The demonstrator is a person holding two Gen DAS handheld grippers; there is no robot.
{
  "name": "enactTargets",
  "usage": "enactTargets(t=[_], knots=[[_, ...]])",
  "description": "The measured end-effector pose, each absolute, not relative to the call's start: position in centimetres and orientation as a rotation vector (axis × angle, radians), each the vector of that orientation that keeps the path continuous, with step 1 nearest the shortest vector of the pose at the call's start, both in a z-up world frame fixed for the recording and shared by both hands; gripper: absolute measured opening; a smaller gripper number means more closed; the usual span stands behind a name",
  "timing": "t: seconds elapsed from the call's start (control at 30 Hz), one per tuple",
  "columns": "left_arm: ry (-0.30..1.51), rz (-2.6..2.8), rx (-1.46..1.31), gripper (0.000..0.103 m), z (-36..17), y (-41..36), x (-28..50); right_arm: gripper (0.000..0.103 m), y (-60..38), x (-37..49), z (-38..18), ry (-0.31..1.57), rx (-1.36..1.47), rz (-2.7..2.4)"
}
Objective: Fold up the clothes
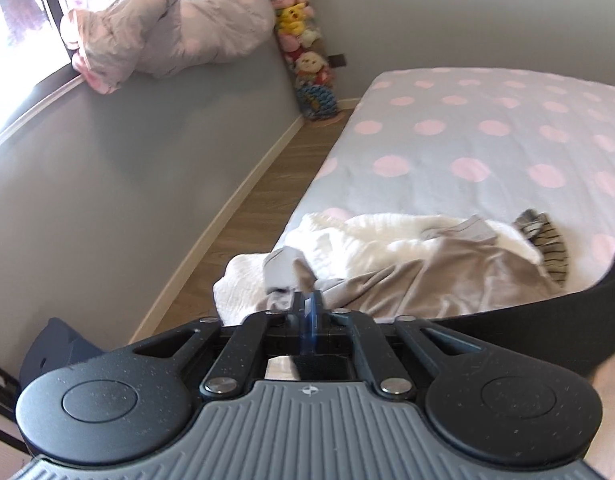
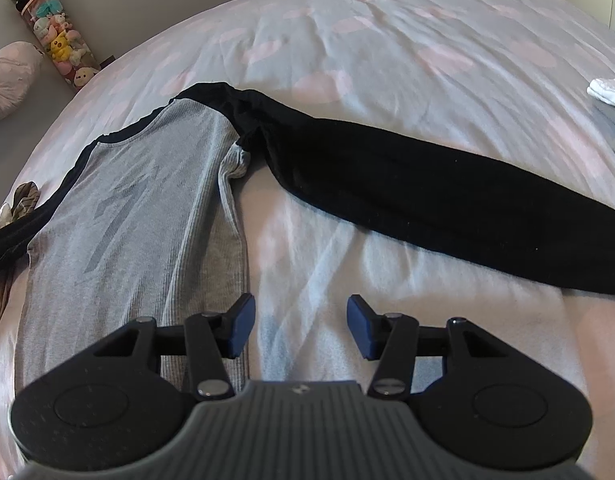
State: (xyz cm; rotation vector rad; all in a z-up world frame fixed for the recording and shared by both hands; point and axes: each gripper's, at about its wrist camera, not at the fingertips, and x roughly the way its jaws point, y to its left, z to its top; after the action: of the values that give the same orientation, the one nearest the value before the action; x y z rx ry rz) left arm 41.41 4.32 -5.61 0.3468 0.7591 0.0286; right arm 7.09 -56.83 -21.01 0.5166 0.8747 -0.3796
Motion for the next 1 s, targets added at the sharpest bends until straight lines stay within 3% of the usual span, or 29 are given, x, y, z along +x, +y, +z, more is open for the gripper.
enactTargets(t=[0.17,0.47,0.63,1.0], knots=[[0.792,0.055,0.336,0.000,-8.1,5.0,41.6,0.058,-56.9,7.4,-21.3,0.883,0.519,-0.383],[0.785,-0.120,0.224,0.000,-6.3,1.2,36.0,0.058,-57.0,7.1,-21.2,0.882,0.534,-0.377],[0.933,-0.365,0.172,0.013,-6.8,-3.7,31.1,0.051,-57.2,6.4,-20.6,0.902,0.556,-0.348],[1.308,-0.655,0.346,0.017,-12.6,-14.2,21.7,0.050,-53.4,3.8,-16.5,1.030,0.497,-0.106]])
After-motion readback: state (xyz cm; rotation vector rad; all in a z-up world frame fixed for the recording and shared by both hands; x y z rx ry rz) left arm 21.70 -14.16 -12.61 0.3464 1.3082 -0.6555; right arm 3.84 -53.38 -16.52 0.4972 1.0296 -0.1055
